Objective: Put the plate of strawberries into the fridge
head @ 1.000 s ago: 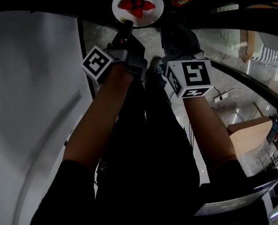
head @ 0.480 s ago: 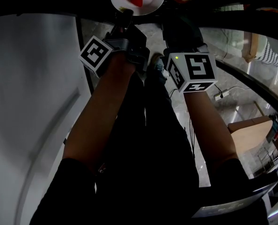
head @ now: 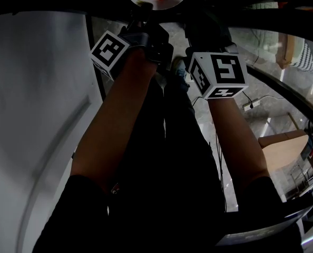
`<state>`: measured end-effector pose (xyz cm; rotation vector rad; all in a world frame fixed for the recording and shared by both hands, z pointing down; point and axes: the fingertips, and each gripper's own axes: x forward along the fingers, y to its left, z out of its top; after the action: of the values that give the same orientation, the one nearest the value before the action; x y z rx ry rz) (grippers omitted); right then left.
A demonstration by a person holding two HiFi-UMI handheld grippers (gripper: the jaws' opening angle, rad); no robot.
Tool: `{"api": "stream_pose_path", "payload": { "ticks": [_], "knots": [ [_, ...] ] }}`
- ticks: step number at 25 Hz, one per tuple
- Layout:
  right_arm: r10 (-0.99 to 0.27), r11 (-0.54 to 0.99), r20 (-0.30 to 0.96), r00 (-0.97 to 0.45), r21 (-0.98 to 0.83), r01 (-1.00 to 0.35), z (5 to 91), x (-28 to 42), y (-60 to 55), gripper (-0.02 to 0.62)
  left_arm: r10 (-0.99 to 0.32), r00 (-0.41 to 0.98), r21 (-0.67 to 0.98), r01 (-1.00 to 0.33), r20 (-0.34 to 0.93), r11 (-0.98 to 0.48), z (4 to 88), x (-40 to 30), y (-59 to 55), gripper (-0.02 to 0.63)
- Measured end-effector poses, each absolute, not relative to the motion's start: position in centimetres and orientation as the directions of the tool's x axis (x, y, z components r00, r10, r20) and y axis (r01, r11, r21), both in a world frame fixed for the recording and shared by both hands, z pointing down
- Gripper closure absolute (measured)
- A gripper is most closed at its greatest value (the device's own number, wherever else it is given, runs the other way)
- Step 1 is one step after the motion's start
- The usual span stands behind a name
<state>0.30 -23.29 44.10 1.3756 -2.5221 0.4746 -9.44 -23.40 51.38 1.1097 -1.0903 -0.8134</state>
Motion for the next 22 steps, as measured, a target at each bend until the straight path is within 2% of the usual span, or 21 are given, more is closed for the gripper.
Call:
{"api": "stream_pose_path", "payload": {
  "ticks": [10,17,22],
  "knots": [
    [-0.766,0.504,0.357,-0.535,-0.183,-0.844,44.8,0.7,-23.3,0.591,-0.924,0.292,0.966,-0.007,0.249,0.258,51.5,-9.3,-23.5,0.594],
    [-0.763,0.505,0.360,-0.537,-0.187,-0.843,45.0,1.0,-23.3,0.591,-0.938,0.289,0.978,0.026,0.191,0.207,50.9,-9.2,-23.2,0.592],
    [-0.760,0.505,0.363,-0.539,-0.192,-0.841,45.3,1.2,-23.6,0.591,-0.934,0.306,0.982,-0.006,0.182,0.189,51.0,-9.3,-22.9,0.592]
  ]
}}
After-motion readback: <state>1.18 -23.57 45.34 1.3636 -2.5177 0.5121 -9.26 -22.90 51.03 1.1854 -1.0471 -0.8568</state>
